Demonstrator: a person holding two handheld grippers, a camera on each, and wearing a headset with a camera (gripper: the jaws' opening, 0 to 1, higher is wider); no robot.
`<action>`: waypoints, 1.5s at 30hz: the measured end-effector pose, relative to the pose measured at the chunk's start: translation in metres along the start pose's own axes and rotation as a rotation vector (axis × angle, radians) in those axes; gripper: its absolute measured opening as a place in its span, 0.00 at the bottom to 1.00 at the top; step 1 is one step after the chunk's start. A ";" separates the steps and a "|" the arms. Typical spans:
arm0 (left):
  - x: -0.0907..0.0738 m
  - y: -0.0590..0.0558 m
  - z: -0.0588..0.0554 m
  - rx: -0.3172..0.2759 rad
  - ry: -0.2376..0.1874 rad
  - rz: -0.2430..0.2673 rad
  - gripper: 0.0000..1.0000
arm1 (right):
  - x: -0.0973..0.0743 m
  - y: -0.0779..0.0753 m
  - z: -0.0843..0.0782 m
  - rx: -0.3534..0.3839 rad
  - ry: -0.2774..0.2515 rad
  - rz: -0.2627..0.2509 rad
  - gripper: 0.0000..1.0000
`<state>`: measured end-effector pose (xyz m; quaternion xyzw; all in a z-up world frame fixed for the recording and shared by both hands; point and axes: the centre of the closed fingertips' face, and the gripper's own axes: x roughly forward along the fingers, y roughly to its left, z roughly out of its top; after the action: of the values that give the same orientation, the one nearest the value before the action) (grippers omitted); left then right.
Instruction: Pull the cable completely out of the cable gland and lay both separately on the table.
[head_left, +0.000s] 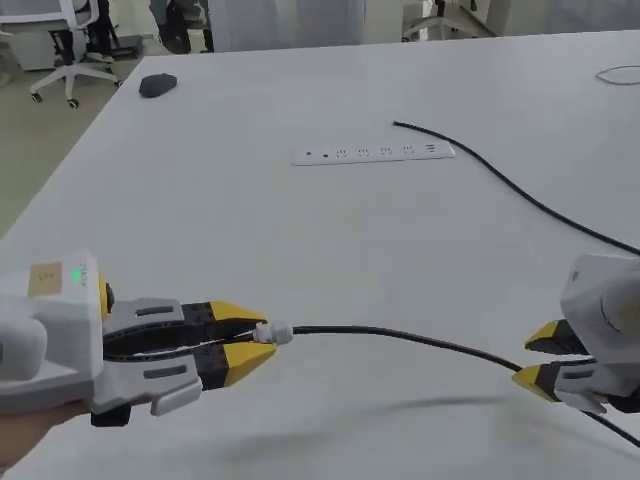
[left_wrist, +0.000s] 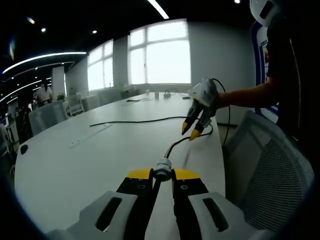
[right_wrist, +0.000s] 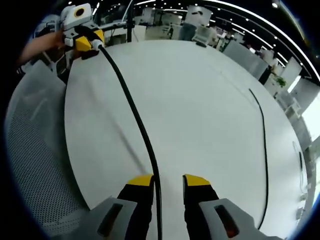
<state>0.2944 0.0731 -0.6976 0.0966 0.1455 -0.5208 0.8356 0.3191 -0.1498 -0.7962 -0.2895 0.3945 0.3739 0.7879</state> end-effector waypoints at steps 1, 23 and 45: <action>0.000 0.000 0.001 -0.002 -0.006 -0.002 0.15 | -0.001 0.000 0.001 -0.001 -0.001 -0.001 0.19; 0.013 -0.010 0.002 0.019 0.004 -0.046 0.15 | -0.018 0.097 0.155 -0.235 -0.377 0.302 0.19; 0.013 -0.019 0.005 0.020 -0.017 -0.080 0.15 | -0.006 0.121 0.173 -0.356 -0.376 0.336 0.01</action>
<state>0.2833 0.0520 -0.6982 0.0948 0.1369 -0.5560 0.8143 0.2875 0.0452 -0.7206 -0.2795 0.2123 0.6091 0.7112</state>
